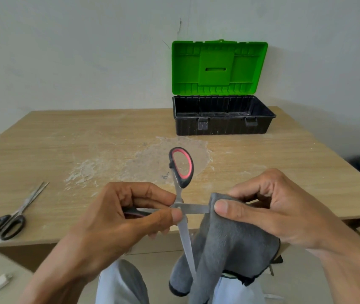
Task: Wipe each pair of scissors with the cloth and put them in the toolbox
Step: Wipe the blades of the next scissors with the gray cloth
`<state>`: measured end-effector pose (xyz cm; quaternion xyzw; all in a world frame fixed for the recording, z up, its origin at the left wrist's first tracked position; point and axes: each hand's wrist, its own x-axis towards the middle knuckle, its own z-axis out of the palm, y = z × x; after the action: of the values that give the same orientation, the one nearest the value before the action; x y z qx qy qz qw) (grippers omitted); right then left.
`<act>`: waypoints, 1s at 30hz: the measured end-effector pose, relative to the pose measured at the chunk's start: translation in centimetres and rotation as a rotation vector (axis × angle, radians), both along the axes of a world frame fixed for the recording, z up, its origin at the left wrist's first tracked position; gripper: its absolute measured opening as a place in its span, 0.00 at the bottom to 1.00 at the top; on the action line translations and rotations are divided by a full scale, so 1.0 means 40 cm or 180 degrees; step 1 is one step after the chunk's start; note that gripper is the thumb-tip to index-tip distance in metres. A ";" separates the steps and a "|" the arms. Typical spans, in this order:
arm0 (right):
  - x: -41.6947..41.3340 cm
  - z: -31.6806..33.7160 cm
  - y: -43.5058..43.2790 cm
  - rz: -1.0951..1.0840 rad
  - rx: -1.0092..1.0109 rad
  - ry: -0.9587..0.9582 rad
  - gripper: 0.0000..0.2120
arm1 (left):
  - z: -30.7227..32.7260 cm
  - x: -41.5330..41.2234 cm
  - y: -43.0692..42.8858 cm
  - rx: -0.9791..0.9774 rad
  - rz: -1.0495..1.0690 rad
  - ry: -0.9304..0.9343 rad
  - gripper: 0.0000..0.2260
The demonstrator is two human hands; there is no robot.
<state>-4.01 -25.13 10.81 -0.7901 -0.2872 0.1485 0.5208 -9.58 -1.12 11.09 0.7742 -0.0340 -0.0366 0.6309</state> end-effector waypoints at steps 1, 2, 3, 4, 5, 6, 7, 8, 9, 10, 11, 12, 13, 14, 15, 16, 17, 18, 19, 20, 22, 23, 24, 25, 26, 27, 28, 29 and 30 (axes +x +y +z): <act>0.001 -0.002 0.000 -0.0020 -0.0033 -0.0032 0.15 | -0.001 0.001 -0.006 0.0016 0.0026 -0.0004 0.06; 0.001 -0.006 0.002 -0.0016 -0.0046 -0.0065 0.16 | -0.002 0.002 -0.016 0.0026 0.0025 0.0008 0.07; -0.001 -0.010 0.007 0.0019 -0.0047 -0.0106 0.16 | -0.002 0.003 -0.026 0.0028 0.0003 0.0026 0.07; -0.004 -0.013 0.013 0.0060 -0.0043 -0.0161 0.16 | -0.001 0.003 -0.035 0.0032 -0.0031 0.0029 0.07; -0.007 -0.011 0.018 0.0087 -0.0033 -0.0190 0.15 | 0.000 0.004 -0.041 0.0031 -0.0053 0.0028 0.07; -0.007 -0.009 0.019 0.0106 -0.0019 -0.0187 0.14 | 0.001 0.004 -0.042 0.0027 -0.0073 0.0034 0.07; -0.007 -0.006 0.015 0.0128 -0.0013 -0.0170 0.14 | 0.002 0.004 -0.039 0.0013 -0.0100 0.0046 0.07; -0.005 -0.003 0.007 0.0128 -0.0016 -0.0166 0.14 | 0.002 0.004 -0.032 -0.0012 -0.0125 0.0055 0.06; -0.004 0.000 -0.003 0.0104 -0.0029 -0.0161 0.13 | 0.002 0.004 -0.024 -0.0044 -0.0128 0.0063 0.06; -0.002 0.002 -0.011 0.0077 -0.0042 -0.0158 0.13 | 0.001 0.004 -0.017 -0.0068 -0.0104 0.0063 0.06; -0.001 0.004 -0.016 0.0044 -0.0050 -0.0146 0.13 | -0.001 0.004 -0.010 -0.0085 -0.0066 0.0058 0.06; -0.001 0.003 -0.018 0.0004 -0.0042 -0.0132 0.13 | -0.001 0.004 -0.007 -0.0096 -0.0036 0.0050 0.07; -0.002 0.003 -0.016 -0.0040 -0.0029 -0.0129 0.12 | -0.002 0.005 -0.007 -0.0097 -0.0015 0.0042 0.07; -0.002 0.003 -0.010 -0.0086 -0.0033 -0.0157 0.12 | -0.001 0.007 -0.010 -0.0084 0.0004 0.0020 0.07; -0.003 0.002 -0.004 -0.0127 -0.0058 -0.0218 0.13 | 0.000 0.009 -0.014 -0.0073 0.0024 -0.0002 0.07; -0.003 0.002 0.003 -0.0142 -0.0090 -0.0309 0.14 | 0.003 0.010 -0.019 -0.0076 0.0030 -0.0021 0.07; -0.005 0.003 0.010 -0.0132 -0.0121 -0.0406 0.15 | 0.006 0.010 -0.024 -0.0080 0.0026 -0.0031 0.06; -0.006 0.005 0.016 -0.0121 -0.0128 -0.0479 0.15 | 0.008 0.010 -0.027 -0.0076 0.0009 -0.0043 0.06; -0.007 0.007 0.020 -0.0106 -0.0117 -0.0512 0.14 | 0.010 0.010 -0.027 -0.0074 -0.0010 -0.0053 0.06; -0.006 0.010 0.020 -0.0083 -0.0102 -0.0500 0.14 | 0.008 0.010 -0.024 -0.0076 -0.0017 -0.0060 0.06; -0.002 0.014 0.011 -0.0062 -0.0093 -0.0384 0.12 | 0.004 0.011 -0.010 -0.0087 -0.0009 -0.0064 0.07; 0.000 0.016 0.006 -0.0081 -0.0077 -0.0323 0.12 | 0.002 0.010 -0.003 -0.0087 -0.0004 -0.0058 0.08; 0.002 0.017 -0.001 -0.0119 -0.0060 -0.0269 0.12 | 0.001 0.009 0.003 -0.0087 0.0003 -0.0050 0.09; 0.003 0.018 -0.006 -0.0170 -0.0052 -0.0226 0.12 | -0.001 0.008 0.007 -0.0085 0.0016 -0.0046 0.09; 0.005 0.017 -0.010 -0.0217 -0.0061 -0.0206 0.13 | -0.002 0.009 0.007 -0.0087 0.0029 -0.0046 0.09; 0.005 0.015 -0.009 -0.0234 -0.0067 -0.0211 0.13 | -0.002 0.010 0.003 -0.0097 0.0041 -0.0036 0.08; 0.005 0.012 -0.005 -0.0226 -0.0064 -0.0238 0.13 | -0.002 0.012 -0.003 -0.0110 0.0040 -0.0022 0.07; 0.004 0.010 0.002 -0.0183 -0.0063 -0.0279 0.13 | 0.000 0.013 -0.013 -0.0118 0.0017 -0.0015 0.07; 0.001 0.009 0.011 -0.0109 -0.0063 -0.0324 0.13 | 0.001 0.013 -0.023 -0.0115 -0.0020 -0.0019 0.06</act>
<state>-3.97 -24.67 11.16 -0.8065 -0.2983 0.1020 0.5001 -9.05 -2.04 11.12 0.7627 -0.0389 -0.0356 0.6446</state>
